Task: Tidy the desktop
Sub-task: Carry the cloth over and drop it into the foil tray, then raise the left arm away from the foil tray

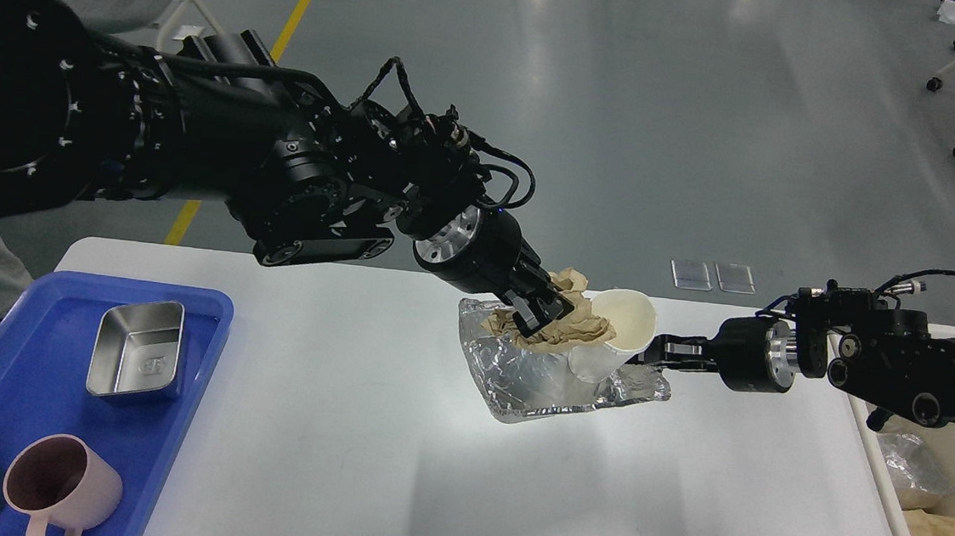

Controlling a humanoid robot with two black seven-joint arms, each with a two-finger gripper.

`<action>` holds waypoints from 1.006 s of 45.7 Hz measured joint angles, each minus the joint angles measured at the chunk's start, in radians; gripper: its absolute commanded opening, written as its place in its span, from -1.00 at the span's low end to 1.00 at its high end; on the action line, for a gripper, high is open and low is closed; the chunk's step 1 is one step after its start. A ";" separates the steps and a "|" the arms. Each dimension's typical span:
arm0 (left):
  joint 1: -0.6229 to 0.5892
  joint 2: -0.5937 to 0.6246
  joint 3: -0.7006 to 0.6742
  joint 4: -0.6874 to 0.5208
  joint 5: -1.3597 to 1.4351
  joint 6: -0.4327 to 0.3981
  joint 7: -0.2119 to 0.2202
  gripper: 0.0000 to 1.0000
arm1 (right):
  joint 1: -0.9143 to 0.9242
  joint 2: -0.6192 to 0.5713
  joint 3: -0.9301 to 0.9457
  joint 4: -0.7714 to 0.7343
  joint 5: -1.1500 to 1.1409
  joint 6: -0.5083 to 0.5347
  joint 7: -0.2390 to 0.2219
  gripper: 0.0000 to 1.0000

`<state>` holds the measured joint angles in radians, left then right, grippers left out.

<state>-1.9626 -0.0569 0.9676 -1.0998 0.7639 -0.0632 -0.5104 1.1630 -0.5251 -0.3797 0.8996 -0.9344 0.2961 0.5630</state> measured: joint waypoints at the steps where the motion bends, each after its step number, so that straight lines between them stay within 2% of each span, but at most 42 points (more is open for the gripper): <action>1: 0.001 -0.003 0.000 0.001 -0.001 -0.001 0.000 -0.86 | 0.001 0.000 0.000 0.000 0.000 0.000 0.000 -1.00; 6: 0.005 -0.017 0.001 0.004 -0.004 -0.005 0.000 -0.67 | 0.004 -0.001 0.000 0.001 0.000 0.001 0.000 -1.00; 11: 0.007 -0.023 0.004 0.004 -0.005 -0.008 0.000 -0.24 | 0.004 -0.001 0.000 0.001 0.001 0.001 0.000 -1.00; 23: 0.007 -0.024 0.006 0.005 -0.009 -0.004 0.004 0.50 | 0.004 -0.002 -0.002 0.001 0.002 0.002 0.000 -1.00; 32: 0.006 -0.022 0.007 0.005 -0.042 0.001 0.005 0.74 | 0.005 -0.005 -0.002 0.001 0.002 0.005 0.000 -1.00; 46: -0.007 0.013 -0.020 0.005 -0.146 0.003 0.003 0.91 | 0.006 -0.012 -0.004 0.002 0.002 0.008 0.001 -1.00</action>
<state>-1.9701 -0.0444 0.9479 -1.0952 0.6175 -0.0605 -0.5076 1.1689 -0.5367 -0.3834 0.9020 -0.9327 0.3039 0.5641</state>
